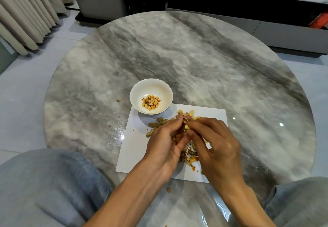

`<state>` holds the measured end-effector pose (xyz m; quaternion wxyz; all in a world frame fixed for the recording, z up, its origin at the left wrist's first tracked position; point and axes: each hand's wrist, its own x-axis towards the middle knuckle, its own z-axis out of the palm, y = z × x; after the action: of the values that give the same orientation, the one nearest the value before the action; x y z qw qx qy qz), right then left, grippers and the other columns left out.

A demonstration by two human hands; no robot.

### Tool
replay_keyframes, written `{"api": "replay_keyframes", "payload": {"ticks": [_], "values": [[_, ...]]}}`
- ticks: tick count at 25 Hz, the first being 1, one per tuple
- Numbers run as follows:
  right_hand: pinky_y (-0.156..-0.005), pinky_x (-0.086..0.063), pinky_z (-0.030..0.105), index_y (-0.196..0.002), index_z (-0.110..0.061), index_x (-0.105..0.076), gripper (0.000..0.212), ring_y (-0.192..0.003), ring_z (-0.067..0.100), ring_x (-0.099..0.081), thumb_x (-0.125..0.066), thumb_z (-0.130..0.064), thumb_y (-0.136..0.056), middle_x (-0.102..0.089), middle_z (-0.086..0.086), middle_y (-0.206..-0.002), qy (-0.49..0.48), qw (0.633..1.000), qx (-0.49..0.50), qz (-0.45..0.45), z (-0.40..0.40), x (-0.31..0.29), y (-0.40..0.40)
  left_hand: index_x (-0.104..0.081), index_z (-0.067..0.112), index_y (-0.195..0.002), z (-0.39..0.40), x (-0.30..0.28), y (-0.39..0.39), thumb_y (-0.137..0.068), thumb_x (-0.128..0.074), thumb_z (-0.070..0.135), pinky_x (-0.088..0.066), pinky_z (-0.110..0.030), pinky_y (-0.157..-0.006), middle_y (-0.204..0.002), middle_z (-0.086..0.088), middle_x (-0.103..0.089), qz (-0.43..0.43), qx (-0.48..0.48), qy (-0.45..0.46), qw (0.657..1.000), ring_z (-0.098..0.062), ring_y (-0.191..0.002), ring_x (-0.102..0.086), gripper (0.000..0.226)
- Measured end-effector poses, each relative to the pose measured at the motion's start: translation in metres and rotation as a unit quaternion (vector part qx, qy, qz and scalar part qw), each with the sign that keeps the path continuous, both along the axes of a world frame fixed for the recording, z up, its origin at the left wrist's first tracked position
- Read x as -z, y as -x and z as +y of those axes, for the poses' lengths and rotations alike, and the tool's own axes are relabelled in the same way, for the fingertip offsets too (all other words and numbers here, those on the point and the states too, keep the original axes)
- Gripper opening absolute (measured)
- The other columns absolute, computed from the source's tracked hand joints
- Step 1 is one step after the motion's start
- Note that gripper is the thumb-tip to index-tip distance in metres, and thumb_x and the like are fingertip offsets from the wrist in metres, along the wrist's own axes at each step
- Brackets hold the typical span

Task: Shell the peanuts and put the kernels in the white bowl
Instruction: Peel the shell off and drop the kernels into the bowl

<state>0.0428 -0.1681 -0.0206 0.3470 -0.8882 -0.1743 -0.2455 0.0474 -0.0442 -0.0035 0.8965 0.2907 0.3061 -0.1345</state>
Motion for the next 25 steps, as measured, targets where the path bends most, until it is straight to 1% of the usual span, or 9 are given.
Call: {"api": "replay_keyframes", "payload": {"ticks": [3,5,9,12,18,20,22,24,25], "values": [[-0.076,-0.051,0.021,-0.100,-0.010,-0.078,0.016,-0.084,0.014,-0.066,-0.073,-0.009,-0.085,-0.071,-0.001,-0.096,-0.056,0.998,-0.013,0.035,-0.002,-0.005,0.000,-0.073,0.000,-0.098,0.001,-0.001,0.001,-0.091,-0.066,0.016,-0.058,-0.022,-0.066,-0.094,-0.012,-0.072,-0.003,0.005,0.000,1.000,-0.013,-0.080,-0.070,0.019],[-0.073,-0.054,0.021,-0.097,-0.016,-0.077,0.013,-0.083,0.010,-0.069,-0.075,-0.009,-0.086,-0.073,-0.008,-0.093,-0.157,0.979,-0.016,0.127,-0.002,-0.014,0.001,-0.072,0.000,-0.095,0.002,-0.003,0.000,-0.092,-0.065,0.016,-0.059,-0.023,-0.066,-0.091,-0.013,-0.073,0.003,0.006,-0.001,1.000,-0.014,-0.080,-0.071,0.017],[-0.068,-0.058,0.025,-0.092,-0.013,-0.076,0.009,-0.074,0.018,-0.073,-0.072,-0.008,-0.085,-0.077,0.004,-0.084,-0.435,0.821,0.038,0.368,-0.008,-0.025,-0.004,-0.068,-0.008,-0.103,0.002,-0.005,-0.002,-0.096,-0.058,0.012,-0.062,-0.025,-0.073,-0.098,-0.021,-0.075,0.029,0.026,-0.006,0.999,-0.021,-0.084,-0.075,0.024],[-0.066,-0.058,0.025,-0.098,-0.004,-0.074,0.012,-0.072,0.017,-0.070,-0.066,-0.008,-0.090,-0.076,0.009,-0.083,-0.481,0.769,0.043,0.420,-0.012,-0.025,-0.008,-0.066,-0.010,-0.107,0.002,-0.005,-0.001,-0.096,-0.054,0.006,-0.061,-0.027,-0.080,-0.101,-0.023,-0.074,0.034,0.034,-0.014,0.999,-0.025,-0.093,-0.075,0.023],[-0.062,-0.058,0.023,-0.099,0.003,-0.071,0.016,-0.064,0.013,-0.063,-0.059,-0.007,-0.095,-0.070,0.009,-0.075,-0.502,0.736,0.049,0.451,-0.016,-0.020,-0.009,-0.063,-0.011,-0.116,0.004,-0.003,-0.001,-0.097,-0.046,0.008,-0.056,-0.035,-0.092,-0.109,-0.025,-0.072,0.049,0.036,-0.010,0.998,-0.032,-0.104,-0.071,0.032],[-0.063,-0.058,0.025,-0.097,-0.005,-0.074,0.014,-0.067,0.015,-0.065,-0.061,-0.010,-0.095,-0.074,0.005,-0.078,-0.471,0.757,0.051,0.450,-0.017,-0.019,-0.010,-0.062,-0.010,-0.117,0.004,-0.003,0.000,-0.098,-0.043,0.009,-0.055,-0.036,-0.093,-0.109,-0.025,-0.072,0.050,0.044,-0.008,0.998,-0.033,-0.105,-0.071,0.033],[-0.068,-0.058,0.025,-0.100,-0.018,-0.076,0.011,-0.078,0.011,-0.069,-0.066,-0.017,-0.094,-0.076,-0.005,-0.087,-0.344,0.840,0.065,0.415,-0.017,-0.012,-0.008,-0.062,-0.010,-0.118,0.004,-0.003,0.000,-0.099,-0.041,0.011,-0.056,-0.036,-0.091,-0.110,-0.025,-0.072,0.054,0.049,-0.005,0.997,-0.032,-0.106,-0.070,0.035],[-0.080,-0.053,0.022,-0.111,-0.027,-0.073,0.020,-0.096,0.004,-0.064,-0.069,-0.019,-0.093,-0.069,-0.015,-0.105,-0.141,0.938,0.047,0.314,-0.016,-0.007,-0.005,-0.063,-0.010,-0.117,0.003,-0.002,0.000,-0.101,-0.043,0.017,-0.057,-0.035,-0.088,-0.110,-0.023,-0.072,0.060,0.050,-0.001,0.997,-0.029,-0.103,-0.071,0.037],[-0.085,-0.048,0.021,-0.117,-0.028,-0.070,0.027,-0.103,0.004,-0.060,-0.067,-0.014,-0.094,-0.066,-0.015,-0.114,-0.065,0.965,0.008,0.254,-0.014,-0.005,-0.006,-0.064,-0.009,-0.117,0.003,-0.002,0.000,-0.101,-0.045,0.020,-0.057,-0.034,-0.087,-0.111,-0.021,-0.072,0.060,0.052,0.002,0.997,-0.027,-0.099,-0.070,0.038]]}}
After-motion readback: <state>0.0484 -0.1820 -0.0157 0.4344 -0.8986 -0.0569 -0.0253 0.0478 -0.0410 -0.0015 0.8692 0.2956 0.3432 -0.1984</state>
